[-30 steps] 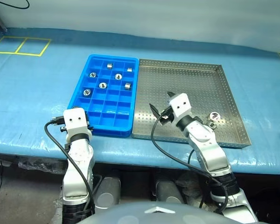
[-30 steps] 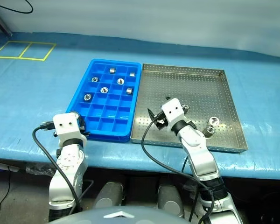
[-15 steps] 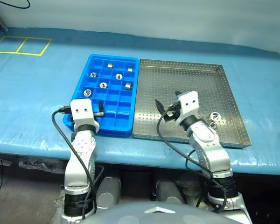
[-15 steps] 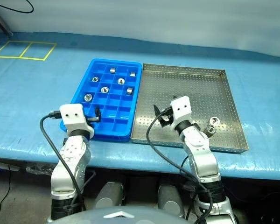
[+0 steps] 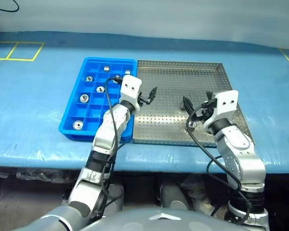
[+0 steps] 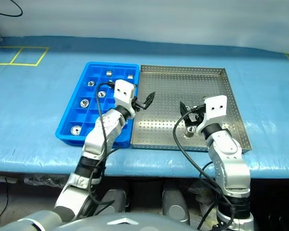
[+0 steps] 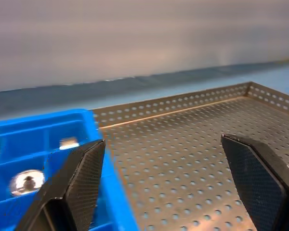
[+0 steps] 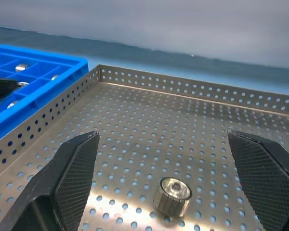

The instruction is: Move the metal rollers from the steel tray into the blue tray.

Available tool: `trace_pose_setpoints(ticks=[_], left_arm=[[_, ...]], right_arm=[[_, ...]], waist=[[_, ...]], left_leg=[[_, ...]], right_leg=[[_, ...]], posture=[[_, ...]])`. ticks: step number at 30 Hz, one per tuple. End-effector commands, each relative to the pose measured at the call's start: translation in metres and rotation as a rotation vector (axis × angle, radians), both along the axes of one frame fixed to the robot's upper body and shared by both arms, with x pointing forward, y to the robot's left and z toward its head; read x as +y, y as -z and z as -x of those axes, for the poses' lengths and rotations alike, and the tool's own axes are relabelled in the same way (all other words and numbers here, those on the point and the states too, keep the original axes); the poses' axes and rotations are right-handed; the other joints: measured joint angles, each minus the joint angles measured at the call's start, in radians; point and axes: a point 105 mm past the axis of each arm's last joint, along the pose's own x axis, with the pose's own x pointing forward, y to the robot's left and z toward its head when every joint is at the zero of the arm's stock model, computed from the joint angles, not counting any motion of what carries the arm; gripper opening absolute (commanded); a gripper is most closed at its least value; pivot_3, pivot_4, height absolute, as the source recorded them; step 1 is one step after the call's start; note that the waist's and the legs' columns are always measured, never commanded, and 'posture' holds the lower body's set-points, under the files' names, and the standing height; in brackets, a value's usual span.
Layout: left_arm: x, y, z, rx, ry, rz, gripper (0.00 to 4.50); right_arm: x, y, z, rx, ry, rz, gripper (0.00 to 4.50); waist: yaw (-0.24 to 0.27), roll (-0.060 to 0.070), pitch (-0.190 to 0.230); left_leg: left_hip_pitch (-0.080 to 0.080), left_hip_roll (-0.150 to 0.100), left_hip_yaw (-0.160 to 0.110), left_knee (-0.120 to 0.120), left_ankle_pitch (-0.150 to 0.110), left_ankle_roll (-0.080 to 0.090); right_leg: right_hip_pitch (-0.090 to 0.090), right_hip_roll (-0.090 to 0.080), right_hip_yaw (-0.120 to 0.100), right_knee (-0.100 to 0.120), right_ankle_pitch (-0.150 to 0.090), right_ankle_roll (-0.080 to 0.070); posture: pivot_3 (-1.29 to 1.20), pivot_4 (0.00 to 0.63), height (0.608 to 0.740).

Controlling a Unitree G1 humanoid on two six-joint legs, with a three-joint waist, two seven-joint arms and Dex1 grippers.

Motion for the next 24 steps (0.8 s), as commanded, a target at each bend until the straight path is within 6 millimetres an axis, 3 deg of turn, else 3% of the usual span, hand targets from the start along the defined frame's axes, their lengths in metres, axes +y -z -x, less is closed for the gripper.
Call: trace_pose_setpoints(ticks=[1,11,24], left_arm=[[-0.027,-0.009,-0.008,-0.045,0.096,-0.014,4.18],[-0.075,0.017,-0.026,0.039,0.249,-0.075,4.18],[-0.106,0.028,-0.018,0.091,0.375,-0.06,4.18]], right_arm=[[-0.001,-0.012,0.01,-0.023,-0.015,0.029,4.5],[-0.011,-0.005,0.024,0.01,0.066,0.045,4.5],[-0.022,-0.001,0.04,0.027,0.138,0.051,4.5]], waist=[[-0.014,0.001,0.0],[-0.055,0.001,0.001],[-0.111,0.001,0.001]], left_leg=[[0.0,0.0,0.0,0.0,0.0,0.0],[-0.001,0.0,0.001,0.002,0.0,0.0],[-0.001,-0.001,0.002,0.001,0.0,0.001]], right_leg=[[0.0,0.0,0.0,0.0,0.0,0.0],[-0.001,0.0,0.001,0.0,0.0,0.002],[-0.001,0.0,0.003,0.0,0.0,0.004]], posture=[[-0.06,0.15,0.74],[-0.15,0.15,0.74],[-0.25,0.15,0.74]])
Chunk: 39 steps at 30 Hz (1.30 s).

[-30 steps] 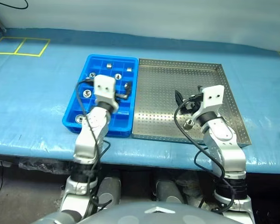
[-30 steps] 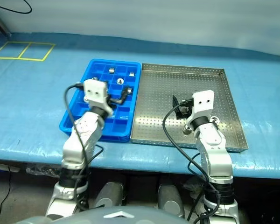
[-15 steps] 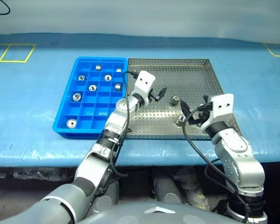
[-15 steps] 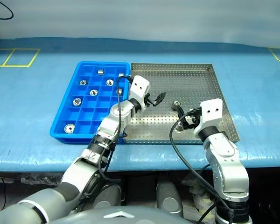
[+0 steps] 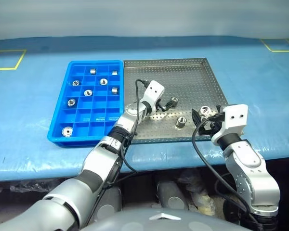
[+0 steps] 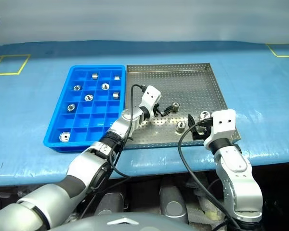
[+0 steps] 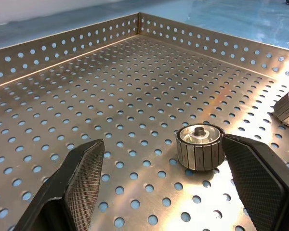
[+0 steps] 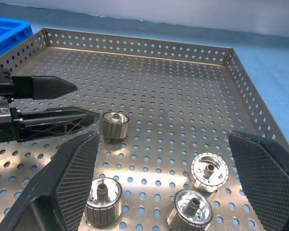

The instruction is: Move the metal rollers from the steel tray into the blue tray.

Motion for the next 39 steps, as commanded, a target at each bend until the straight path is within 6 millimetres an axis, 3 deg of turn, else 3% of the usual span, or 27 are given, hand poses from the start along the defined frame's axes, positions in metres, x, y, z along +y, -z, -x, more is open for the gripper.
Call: trace_pose_setpoints(ticks=[1,5,23,31,38,39], left_arm=[[-0.042,-0.033,0.01,-0.069,0.1,0.096,4.18],[-0.05,-0.045,0.013,-0.086,0.131,0.154,4.18],[-0.047,-0.039,-0.002,-0.093,-0.018,0.043,4.18],[-0.015,-0.016,-0.017,-0.013,-0.258,-0.004,4.18],[-0.004,0.018,-0.009,0.097,-0.31,-0.046,4.18],[-0.004,0.021,-0.007,0.108,-0.306,-0.053,4.01]], right_arm=[[-0.003,-0.013,0.004,-0.054,0.025,0.009,4.5],[-0.006,-0.01,0.009,-0.047,0.047,0.007,4.5],[-0.012,-0.001,0.028,-0.025,0.122,-0.006,4.5],[-0.016,0.001,0.029,-0.019,0.142,-0.009,4.5],[-0.02,-0.001,0.026,-0.025,0.14,0.021,4.5],[-0.022,-0.002,0.025,-0.028,0.144,0.022,4.5]], waist=[[-0.012,0.0,0.0],[-0.034,0.0,0.0],[-0.18,0.0,0.0],[-0.23,0.0,0.0],[-0.235,0.0,0.0],[-0.234,0.0,0.0]], left_leg=[[0.0,0.0,0.0,0.0,0.0,0.0],[0.0,0.0,0.0,0.0,0.0,0.0],[0.0,-0.001,0.0,-0.001,-0.001,0.001],[0.0,-0.001,0.0,-0.001,-0.001,0.001],[0.0,-0.001,0.0,-0.002,-0.001,0.001],[0.0,-0.001,0.0,-0.002,-0.001,0.001]], right_leg=[[0.0,0.0,0.0,0.0,0.0,0.0],[0.0,0.0,0.001,0.0,0.0,0.0],[0.0,0.0,0.002,0.0,-0.001,0.003],[0.0,0.0,0.003,0.0,-0.001,0.004],[0.0,0.0,0.003,0.0,0.001,0.007],[0.0,0.0,0.003,0.0,0.001,0.008]], posture=[[-0.26,0.15,0.74],[-0.28,0.15,0.74],[-0.39,0.15,0.74],[-0.38,0.15,0.74],[-0.36,0.15,0.74],[-0.36,0.15,0.74]])
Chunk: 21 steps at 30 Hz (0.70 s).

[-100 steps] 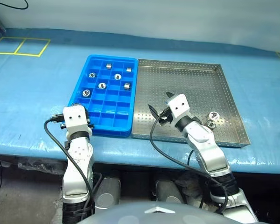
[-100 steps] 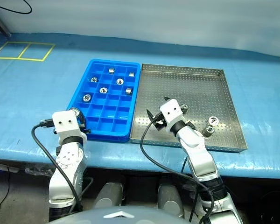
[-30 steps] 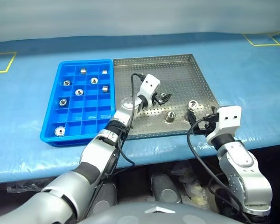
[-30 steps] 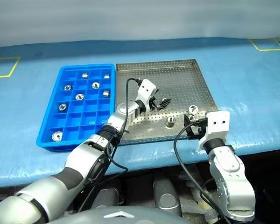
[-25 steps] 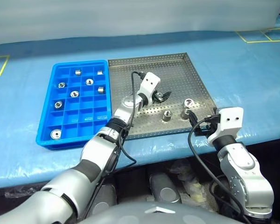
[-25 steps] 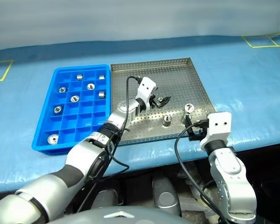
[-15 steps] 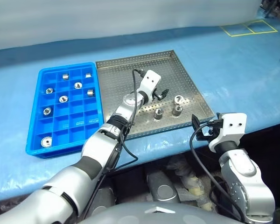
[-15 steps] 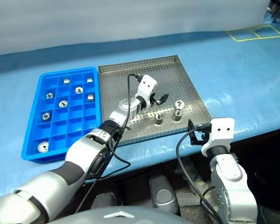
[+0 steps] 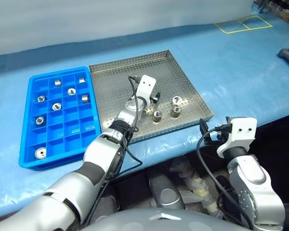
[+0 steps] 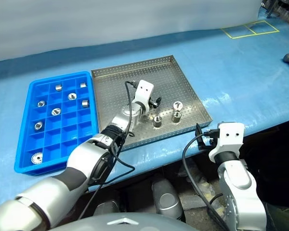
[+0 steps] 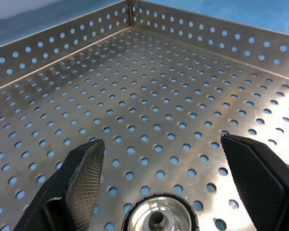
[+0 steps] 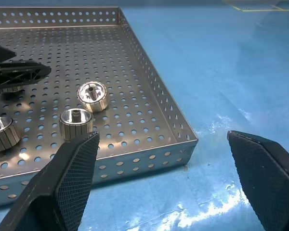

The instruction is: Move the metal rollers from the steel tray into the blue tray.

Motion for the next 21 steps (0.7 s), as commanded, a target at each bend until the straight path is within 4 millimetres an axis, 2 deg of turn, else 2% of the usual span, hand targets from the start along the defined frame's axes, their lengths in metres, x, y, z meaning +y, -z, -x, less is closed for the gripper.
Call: trace_pose_setpoints(ticks=[1,2,8,10,13,15,17,19,21], left_arm=[[-0.04,0.017,0.026,0.079,0.081,0.059,3.81],[-0.041,0.019,0.027,0.088,0.093,0.059,3.63],[-0.042,0.018,0.03,0.09,0.108,0.088,1.73],[-0.041,0.003,0.025,0.019,0.098,0.138,1.73],[-0.028,-0.038,0.016,-0.161,0.034,0.259,1.73],[-0.01,-0.062,0.012,-0.261,-0.05,0.305,1.73],[0.003,-0.076,0.013,-0.324,-0.102,0.325,1.73],[0.029,-0.092,0.014,-0.403,-0.233,0.335,1.73],[0.057,-0.1,0.019,-0.442,-0.373,0.315,1.73]], right_arm=[[-0.008,-0.014,-0.002,-0.058,0.017,0.024,4.5],[-0.009,-0.014,-0.002,-0.058,0.019,0.026,4.5],[-0.004,-0.008,-0.006,-0.043,-0.001,0.024,4.5],[0.0,-0.005,-0.008,-0.036,-0.016,0.017,4.5],[0.008,-0.002,-0.015,-0.029,-0.058,0.011,4.5],[0.015,-0.002,-0.023,-0.029,-0.099,0.01,4.5],[0.02,-0.002,-0.029,-0.03,-0.127,0.011,4.5],[0.028,-0.002,-0.038,-0.031,-0.172,0.004,4.5],[0.038,-0.001,-0.045,-0.027,-0.221,0.0,4.5]], waist=[[0.001,0.0,0.0],[0.001,0.0,0.0],[0.008,0.0,0.0],[0.008,0.0,0.0],[0.013,0.0,0.001],[0.029,0.001,0.004],[0.053,0.001,0.005],[0.085,0.001,0.005],[0.121,0.002,0.004]], left_leg=[[0.0,0.0,0.0,0.0,0.0,0.0],[0.0,0.0,0.0,0.0,0.0,0.0],[0.001,0.0,0.0,0.0,0.0,0.0],[0.001,0.0,0.0,0.0,0.0,0.0],[0.001,0.0,0.0,-0.001,0.0,0.0],[0.0,0.0,0.001,-0.001,0.0,0.0],[0.0,0.0,0.001,0.0,0.0,0.0],[0.001,0.0,0.002,0.0,0.0,0.0],[0.001,0.0,0.002,-0.001,0.0,0.0]], right_leg=[[0.0,0.0,0.0,0.0,0.0,0.0],[0.0,0.0,0.0,0.0,0.0,0.0],[0.001,0.0,0.0,0.0,0.0,0.001],[0.0,0.0,0.0,0.0,0.0,0.001],[0.0,0.0,0.001,0.0,0.0,0.001],[-0.001,0.0,0.001,0.001,0.001,0.002],[-0.001,0.0,0.003,0.001,0.002,0.003],[-0.001,0.0,0.003,0.001,0.002,0.003],[0.0,0.001,0.004,0.001,0.002,0.003]], posture=[[-0.36,0.15,0.74],[-0.36,0.15,0.74],[-0.34,0.15,0.74],[-0.31,0.15,0.74],[-0.26,0.15,0.74],[-0.21,0.15,0.74],[-0.16,0.15,0.74],[-0.11,0.15,0.74],[-0.06,0.15,0.74]])
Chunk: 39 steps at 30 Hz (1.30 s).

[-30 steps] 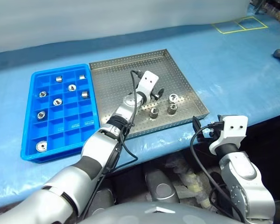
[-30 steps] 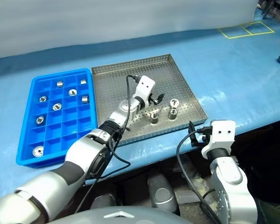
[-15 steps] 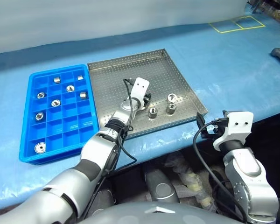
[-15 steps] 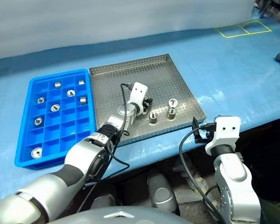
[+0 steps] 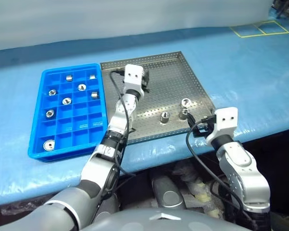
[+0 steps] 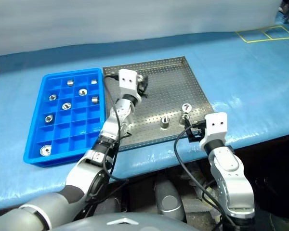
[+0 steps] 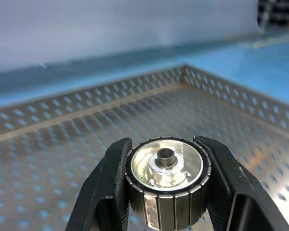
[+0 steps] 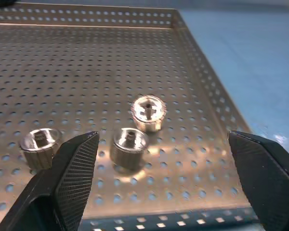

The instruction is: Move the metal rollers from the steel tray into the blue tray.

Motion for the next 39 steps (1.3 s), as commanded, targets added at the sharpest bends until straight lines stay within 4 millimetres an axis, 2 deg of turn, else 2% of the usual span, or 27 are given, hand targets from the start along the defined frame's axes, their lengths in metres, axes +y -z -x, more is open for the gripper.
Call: trace_pose_setpoints(ticks=[1,4,8,12,19,26,33,36,37,39], left_arm=[[0.028,-0.022,0.014,-0.06,-0.2,0.073,1.73],[0.055,-0.021,0.028,-0.06,-0.318,0.061,1.73],[0.081,-0.005,0.048,0.009,-0.401,0.046,1.73],[0.094,0.009,0.066,0.064,-0.407,-0.005,1.73],[0.091,0.021,0.083,0.124,-0.287,0.003,1.73],[0.106,0.029,0.087,0.165,-0.369,-0.009,1.73],[0.111,0.036,0.086,0.202,-0.414,-0.034,1.73],[0.111,0.034,0.081,0.197,-0.412,-0.038,2.81],[0.105,0.025,0.078,0.155,-0.363,-0.02,3.04],[0.087,-0.001,0.076,0.038,-0.189,0.059,3.04]], right_arm=[[0.016,-0.007,-0.011,-0.036,-0.085,-0.004,4.5],[0.027,-0.005,-0.018,-0.028,-0.132,-0.011,4.5],[0.042,0.001,-0.021,-0.008,-0.196,-0.023,4.5],[0.049,0.003,-0.024,0.0,-0.224,-0.03,4.5],[0.056,0.004,-0.029,0.002,-0.263,-0.03,4.5],[0.057,0.005,-0.031,0.005,-0.275,-0.018,4.5],[0.055,0.005,-0.031,0.004,-0.267,-0.011,4.5],[0.052,0.005,-0.03,0.004,-0.253,-0.013,4.5],[0.05,0.004,-0.03,0.0,-0.243,-0.013,4.5],[0.045,0.001,-0.031,-0.012,-0.216,-0.025,4.5]], waist=[[0.036,0.0,0.0],[0.108,0.0,0.0],[0.196,0.0,0.0],[0.239,0.0,0.0],[0.265,0.0,0.0],[0.27,0.0,0.0],[0.272,0.0,0.0],[0.272,0.0,0.0],[0.272,0.0,0.0],[0.272,0.0,0.0]], left_leg=[[0.0,0.0,0.0,0.0,0.0,0.0],[0.0,0.0,-0.001,0.0,0.0,0.0],[-0.001,-0.001,-0.001,0.001,0.0,0.0],[-0.002,-0.001,-0.002,0.002,0.0,0.0],[-0.001,0.0,-0.003,0.004,0.0,-0.001],[-0.001,0.0,-0.004,0.003,0.0,-0.001],[-0.001,0.0,-0.004,0.003,0.0,-0.001],[-0.001,0.0,-0.004,0.003,0.0,-0.001],[-0.001,0.0,-0.004,0.003,0.0,-0.001],[-0.001,0.0,-0.004,0.004,0.001,-0.001]], right_leg=[[0.0,0.001,0.0,0.0,0.0,0.0],[0.0,0.001,0.0,0.0,0.0,-0.001],[0.0,0.0,-0.001,-0.001,0.0,-0.001],[0.0,-0.001,-0.003,-0.001,0.001,-0.001],[0.002,-0.001,-0.007,-0.001,-0.002,-0.009],[0.002,-0.001,-0.008,0.0,-0.003,-0.01],[0.002,-0.001,-0.008,-0.001,-0.003,-0.01],[0.002,-0.001,-0.008,-0.001,-0.003,-0.01],[0.002,-0.001,-0.008,0.0,-0.003,-0.01],[0.002,-0.001,-0.008,-0.001,-0.003,-0.01]], posture=[[-0.04,0.15,0.74],[0.01,0.15,0.74],[0.06,0.15,0.74],[0.1,0.15,0.74],[0.14,0.15,0.74],[0.14,0.15,0.74],[0.13,0.15,0.74],[0.12,0.15,0.74],[0.11,0.15,0.74],[0.1,0.15,0.74]])
